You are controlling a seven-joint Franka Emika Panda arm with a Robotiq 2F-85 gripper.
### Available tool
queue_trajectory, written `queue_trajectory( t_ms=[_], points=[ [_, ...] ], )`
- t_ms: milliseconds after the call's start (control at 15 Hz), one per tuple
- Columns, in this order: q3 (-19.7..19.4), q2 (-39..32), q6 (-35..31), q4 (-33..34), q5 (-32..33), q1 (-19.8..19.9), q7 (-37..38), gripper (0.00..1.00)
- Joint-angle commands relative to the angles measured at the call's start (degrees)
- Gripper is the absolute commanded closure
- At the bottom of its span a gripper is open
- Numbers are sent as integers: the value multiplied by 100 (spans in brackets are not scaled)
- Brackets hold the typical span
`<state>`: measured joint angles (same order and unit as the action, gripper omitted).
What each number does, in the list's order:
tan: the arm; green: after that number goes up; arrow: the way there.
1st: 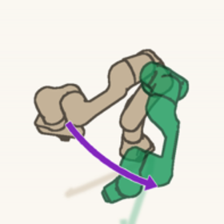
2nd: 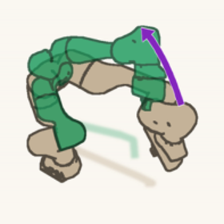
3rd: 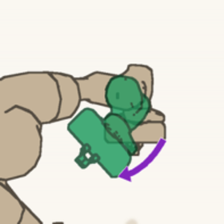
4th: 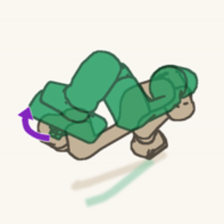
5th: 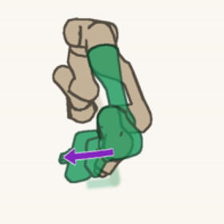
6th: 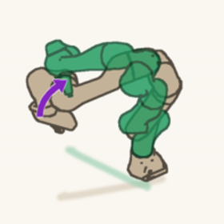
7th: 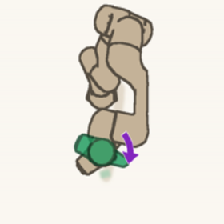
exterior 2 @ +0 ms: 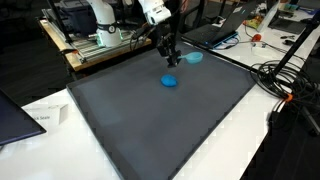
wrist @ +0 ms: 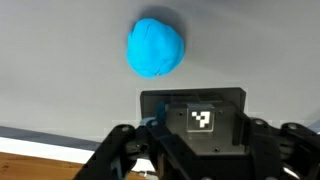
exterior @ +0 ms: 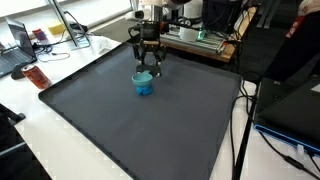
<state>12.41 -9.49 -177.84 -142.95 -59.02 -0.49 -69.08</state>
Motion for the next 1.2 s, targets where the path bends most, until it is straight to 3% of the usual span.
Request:
queue_trajectory(
  t_ms=[0, 200, 267, 333, 400, 867, 933, 1133],
  points=[
    [-468, -2, -407, -455, 1184, -604, 926, 65],
    [-1093, 93, -238, -635, 1891, -1128, 1413, 65],
    [-909, 125, -226, -721, 2614, -815, 1955, 65],
    [-1017, 153, -161, -729, 2991, -828, 2187, 65],
    [-1604, 184, -15, -662, 2930, -1394, 2131, 65],
    [-2990, 522, 1239, -295, 5018, -2243, 3636, 65],
    [-2243, 630, 1435, -232, 5631, -1401, 4084, 65],
    [-1831, 943, 2270, 15, 6104, -991, 4480, 65]
  ],
)
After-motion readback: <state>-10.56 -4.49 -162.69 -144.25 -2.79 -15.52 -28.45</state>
